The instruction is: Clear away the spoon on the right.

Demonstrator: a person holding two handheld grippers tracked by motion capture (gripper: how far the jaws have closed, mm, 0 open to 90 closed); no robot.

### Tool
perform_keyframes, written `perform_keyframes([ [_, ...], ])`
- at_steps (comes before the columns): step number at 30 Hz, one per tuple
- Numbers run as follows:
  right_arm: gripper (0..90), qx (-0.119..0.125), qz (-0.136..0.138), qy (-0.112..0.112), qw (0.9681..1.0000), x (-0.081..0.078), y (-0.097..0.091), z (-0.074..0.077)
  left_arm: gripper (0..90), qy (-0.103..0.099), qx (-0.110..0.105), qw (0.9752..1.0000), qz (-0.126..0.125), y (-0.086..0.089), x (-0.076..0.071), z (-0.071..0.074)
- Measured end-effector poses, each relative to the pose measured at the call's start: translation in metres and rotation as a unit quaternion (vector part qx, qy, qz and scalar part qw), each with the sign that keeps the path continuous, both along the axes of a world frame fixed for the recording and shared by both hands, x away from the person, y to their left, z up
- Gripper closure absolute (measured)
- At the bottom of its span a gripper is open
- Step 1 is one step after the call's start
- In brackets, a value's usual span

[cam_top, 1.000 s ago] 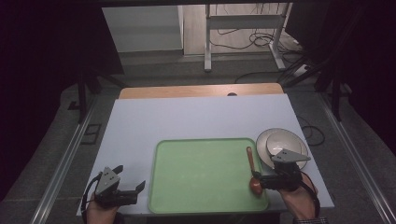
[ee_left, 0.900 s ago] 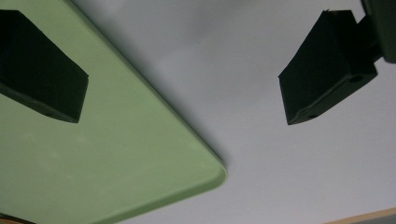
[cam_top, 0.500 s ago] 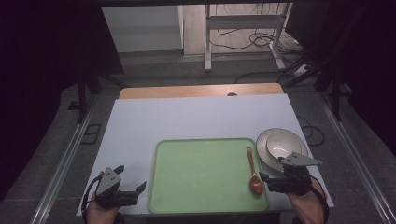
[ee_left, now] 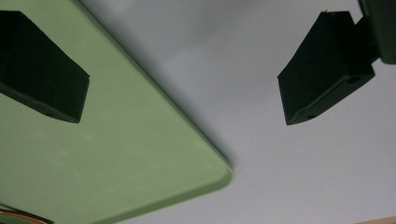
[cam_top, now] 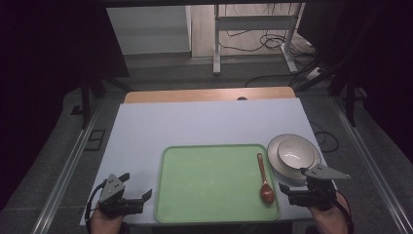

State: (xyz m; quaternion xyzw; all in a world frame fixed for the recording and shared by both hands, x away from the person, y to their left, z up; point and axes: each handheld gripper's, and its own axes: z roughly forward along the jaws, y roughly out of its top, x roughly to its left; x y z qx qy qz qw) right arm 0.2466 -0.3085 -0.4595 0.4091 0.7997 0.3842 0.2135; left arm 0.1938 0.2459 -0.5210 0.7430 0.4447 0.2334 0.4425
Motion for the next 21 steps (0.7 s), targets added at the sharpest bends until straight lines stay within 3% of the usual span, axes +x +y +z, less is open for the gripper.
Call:
perform_keyframes([
  [21,7.2,0.020,-0.019,-0.005,0.9996,-0.021,-0.026,-0.008,2.5,-0.002,-0.003,1.0000,-0.005,0.000,0.000,0.000],
])
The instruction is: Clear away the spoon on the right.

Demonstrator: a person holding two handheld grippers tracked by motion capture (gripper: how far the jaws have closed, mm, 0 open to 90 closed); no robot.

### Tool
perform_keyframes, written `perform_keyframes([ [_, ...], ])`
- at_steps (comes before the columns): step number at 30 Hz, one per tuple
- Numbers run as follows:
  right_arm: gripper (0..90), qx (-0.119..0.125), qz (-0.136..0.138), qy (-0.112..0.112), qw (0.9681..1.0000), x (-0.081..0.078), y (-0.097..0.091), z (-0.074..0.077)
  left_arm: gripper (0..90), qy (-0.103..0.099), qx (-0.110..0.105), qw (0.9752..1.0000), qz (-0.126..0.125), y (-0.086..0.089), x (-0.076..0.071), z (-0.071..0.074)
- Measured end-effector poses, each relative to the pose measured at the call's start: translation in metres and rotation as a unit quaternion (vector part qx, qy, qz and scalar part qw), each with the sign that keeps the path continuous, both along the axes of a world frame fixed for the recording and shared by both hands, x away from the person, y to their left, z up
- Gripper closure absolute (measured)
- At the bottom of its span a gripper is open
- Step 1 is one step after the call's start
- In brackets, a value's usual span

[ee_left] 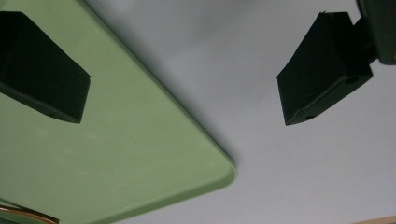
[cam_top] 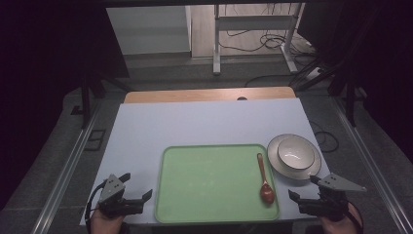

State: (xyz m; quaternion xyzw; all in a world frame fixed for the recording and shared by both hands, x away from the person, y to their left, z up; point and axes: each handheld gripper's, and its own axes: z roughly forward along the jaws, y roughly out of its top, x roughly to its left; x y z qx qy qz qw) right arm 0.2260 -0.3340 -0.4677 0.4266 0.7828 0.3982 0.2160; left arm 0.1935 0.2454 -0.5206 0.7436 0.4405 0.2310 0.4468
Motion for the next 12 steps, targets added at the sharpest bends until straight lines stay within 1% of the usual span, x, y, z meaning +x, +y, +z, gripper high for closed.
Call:
perform_keyframes([
  [6,7.2,0.004,-0.004,0.012,0.9999,-0.0018,-0.0042,-0.0056,2.5,0.000,-0.001,1.0000,0.000,0.0002,0.0000,0.0000],
  [10,7.2,0.003,-0.002,0.016,0.9999,-0.0010,-0.0047,-0.0074,2.5,-0.002,-0.013,0.9999,-0.001,0.0007,-0.0003,0.0010],
  [12,7.2,0.004,0.001,0.017,0.9999,-0.0004,-0.0044,-0.0074,2.4,-0.003,-0.023,0.9997,-0.003,0.0009,-0.0004,0.0015],
])
